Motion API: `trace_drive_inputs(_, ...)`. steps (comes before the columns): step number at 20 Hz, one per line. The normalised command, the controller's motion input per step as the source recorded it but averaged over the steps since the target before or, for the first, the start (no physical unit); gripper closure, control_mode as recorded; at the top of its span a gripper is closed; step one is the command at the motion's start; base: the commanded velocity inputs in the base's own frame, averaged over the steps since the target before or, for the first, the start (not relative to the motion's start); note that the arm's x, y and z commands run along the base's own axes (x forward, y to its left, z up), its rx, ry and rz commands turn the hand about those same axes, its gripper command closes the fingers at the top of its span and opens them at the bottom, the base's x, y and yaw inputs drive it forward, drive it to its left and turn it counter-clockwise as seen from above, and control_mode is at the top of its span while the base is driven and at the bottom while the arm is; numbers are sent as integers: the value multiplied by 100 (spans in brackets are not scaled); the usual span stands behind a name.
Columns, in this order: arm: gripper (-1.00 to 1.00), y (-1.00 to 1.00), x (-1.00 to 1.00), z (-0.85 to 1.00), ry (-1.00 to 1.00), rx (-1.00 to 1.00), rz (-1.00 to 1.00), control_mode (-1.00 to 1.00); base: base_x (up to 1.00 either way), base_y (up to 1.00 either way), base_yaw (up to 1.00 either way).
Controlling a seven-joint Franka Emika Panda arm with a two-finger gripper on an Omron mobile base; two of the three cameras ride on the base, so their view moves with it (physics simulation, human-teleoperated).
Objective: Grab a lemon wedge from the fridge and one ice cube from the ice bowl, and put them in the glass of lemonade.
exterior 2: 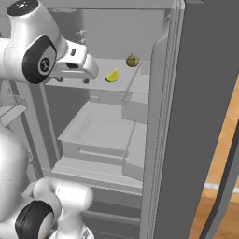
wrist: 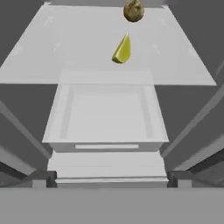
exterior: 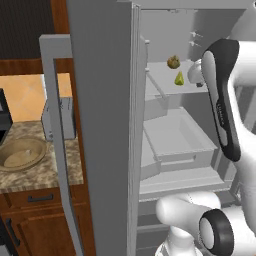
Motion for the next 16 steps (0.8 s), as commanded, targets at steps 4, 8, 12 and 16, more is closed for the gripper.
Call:
trace_drive_inputs(4,-100,-3,100,-36,1,0,0,-100,0,0,0)
trace_drive_inputs(8,-100,0,84,18,3,0,0,-100,0,0,0)
trace_drive_inputs(12,-100,0,100,0,0,-2,-2,-100,0,0,0)
trace_drive_inputs(16,-100,0,89,0,0,0,-5,-100,0,0,0)
